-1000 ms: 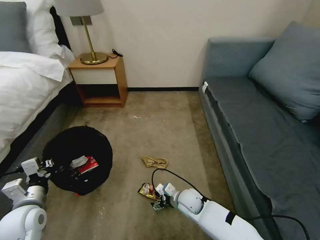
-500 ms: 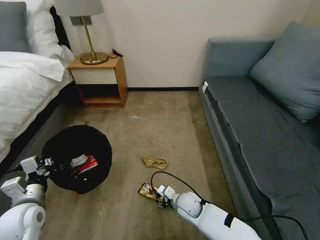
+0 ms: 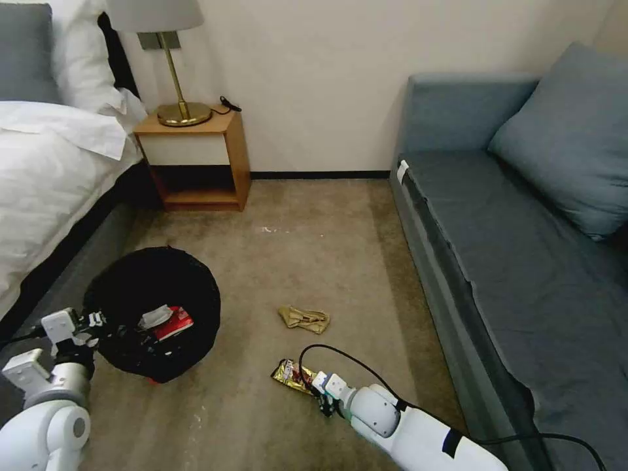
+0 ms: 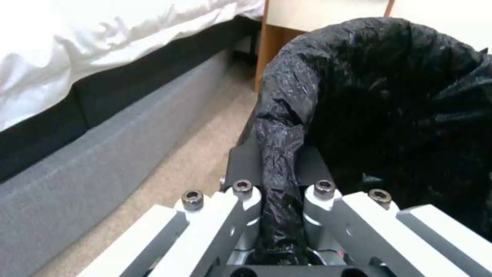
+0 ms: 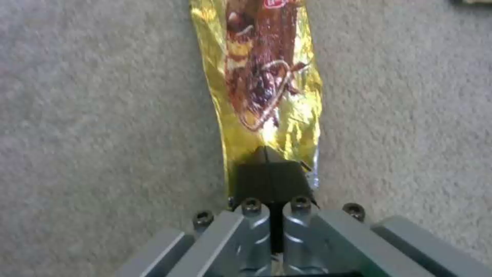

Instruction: Pick up the trash bin, then pick up the garbage on the floor and place it into the trash bin.

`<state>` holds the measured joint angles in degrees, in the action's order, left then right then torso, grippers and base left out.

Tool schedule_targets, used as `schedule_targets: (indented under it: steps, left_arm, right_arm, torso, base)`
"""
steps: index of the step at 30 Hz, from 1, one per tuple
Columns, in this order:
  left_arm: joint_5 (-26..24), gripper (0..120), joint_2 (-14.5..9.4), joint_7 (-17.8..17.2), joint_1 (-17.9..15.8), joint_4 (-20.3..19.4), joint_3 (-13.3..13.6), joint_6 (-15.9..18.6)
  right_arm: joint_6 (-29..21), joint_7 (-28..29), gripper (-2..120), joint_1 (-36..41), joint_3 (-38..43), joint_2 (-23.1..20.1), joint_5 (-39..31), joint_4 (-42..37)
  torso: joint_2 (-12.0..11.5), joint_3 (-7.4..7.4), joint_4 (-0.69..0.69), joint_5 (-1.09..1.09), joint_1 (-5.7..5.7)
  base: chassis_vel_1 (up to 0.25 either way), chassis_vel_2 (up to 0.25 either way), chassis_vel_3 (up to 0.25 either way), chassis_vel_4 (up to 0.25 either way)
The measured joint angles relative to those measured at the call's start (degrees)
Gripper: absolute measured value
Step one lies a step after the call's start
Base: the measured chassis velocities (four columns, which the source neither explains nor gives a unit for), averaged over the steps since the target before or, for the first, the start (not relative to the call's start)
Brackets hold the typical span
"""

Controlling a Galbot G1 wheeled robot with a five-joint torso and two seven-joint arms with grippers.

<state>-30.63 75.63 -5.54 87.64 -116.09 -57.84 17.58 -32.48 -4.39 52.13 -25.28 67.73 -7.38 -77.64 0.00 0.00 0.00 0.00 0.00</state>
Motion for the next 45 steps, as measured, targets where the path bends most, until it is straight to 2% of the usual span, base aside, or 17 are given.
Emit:
schedule_targets:
  steps: [8, 16, 24, 26, 27, 30, 31, 34, 36, 38, 40, 43, 45]
  left_arm:
    - [0.2, 5, 0.4, 0.0, 0.3, -0.4, 0.1, -0.1]
    - [0.2, 5, 0.4, 0.0, 0.4, -0.6, 0.0, -0.1]
    - [0.2, 5, 0.6, 0.0, 0.3, -0.6, 0.0, -0.2]
    - [0.2, 5, 0.6, 0.0, 0.3, -0.5, -0.1, -0.2]
    - [0.2, 5, 0.6, 0.0, 0.3, -0.5, -0.1, -0.2]
    - [0.2, 5, 0.5, 0.0, 0.1, -0.3, -0.1, -0.3]
    - [0.2, 5, 0.5, 0.0, 0.1, -0.3, -0.1, -0.3]
    - [0.3, 5, 0.5, 0.0, -0.1, 0.0, -0.1, -0.3]
    - [0.3, 5, 0.5, 0.0, -0.1, 0.1, -0.1, -0.3]
    - [0.4, 5, 0.5, 0.0, -0.3, 0.2, -0.1, -0.3]
    - [0.4, 5, 0.4, 0.0, -0.4, 0.3, -0.1, -0.3]
    - [0.4, 5, 0.4, 0.0, -0.6, 0.3, 0.0, -0.3]
    - [0.4, 5, 0.5, 0.0, -0.7, 0.4, 0.0, -0.3]
  right_arm:
    - [2.7, 0.5, 0, 0.8, 0.5, -0.5, 3.4, -0.5]
    - [3.8, 1.3, 1, 1.1, -1.1, -1.7, 1.3, -4.5]
    - [0.7, 2.1, 28, -0.2, -4.9, -2.2, -1.0, -7.7]
    - [0.6, 2.0, 37, -0.7, -5.4, -1.5, -0.1, -6.1]
    - [0.6, 2.0, 37, -0.7, -5.4, -1.5, -0.1, -6.1]
    - [0.4, 1.5, 52, -1.6, -5.3, -0.2, 1.8, -2.7]
    - [0.4, 1.5, 52, -1.6, -5.3, -0.2, 1.8, -2.7]
    - [0.3, 1.2, 67, -2.5, -5.0, 0.3, 2.1, -0.7]
    - [0.3, 1.2, 66, -2.6, -4.9, 0.3, 2.2, -0.5]
    - [0.3, 1.0, 57, -2.8, -4.9, 0.3, 2.1, -0.4]
    - [0.3, 0.9, 53, -2.8, -4.9, 0.3, 2.1, -0.3]
    - [0.4, 0.9, 38, -2.9, -4.9, 0.4, 2.2, 0.1]
    - [0.4, 0.9, 34, -3.0, -4.9, 0.4, 2.3, 0.3]
  torso:
    - [0.0, 0.00, 0.00, 0.00, 0.00]
    - [0.0, 0.00, 0.00, 0.00, 0.00]
    - [0.0, 0.00, 0.00, -0.01, 0.00]
    - [0.0, 0.00, 0.00, 0.00, 0.00]
    - [0.0, 0.00, 0.00, 0.00, 0.00]
    - [0.0, 0.00, 0.00, 0.00, 0.00]
    - [0.0, 0.00, 0.00, 0.00, 0.00]
    - [0.0, 0.00, 0.00, -0.01, 0.00]
    - [0.0, 0.00, 0.00, -0.01, 0.00]
    - [0.0, 0.00, 0.00, 0.00, 0.00]
    - [0.0, 0.00, 0.00, 0.00, 0.00]
    - [0.0, 0.00, 0.00, 0.00, 0.00]
    - [0.0, 0.00, 0.00, 0.00, 0.00]
  base:
    - [0.000, 0.000, 0.000, 0.000]
    - [0.000, 0.000, 0.000, 0.000]
    - [0.000, 0.000, 0.000, 0.000]
    - [0.000, 0.000, 0.000, 0.000]
    - [0.000, 0.000, 0.000, 0.000]
    - [0.000, 0.000, 0.000, 0.000]
    - [0.000, 0.000, 0.000, 0.000]
    - [0.000, 0.000, 0.000, 0.000]
    - [0.000, 0.000, 0.000, 0.000]
    - [0.000, 0.000, 0.000, 0.000]
    - [0.000, 0.000, 0.000, 0.000]
    - [0.000, 0.000, 0.000, 0.000]
    - [0.000, 0.000, 0.000, 0.000]
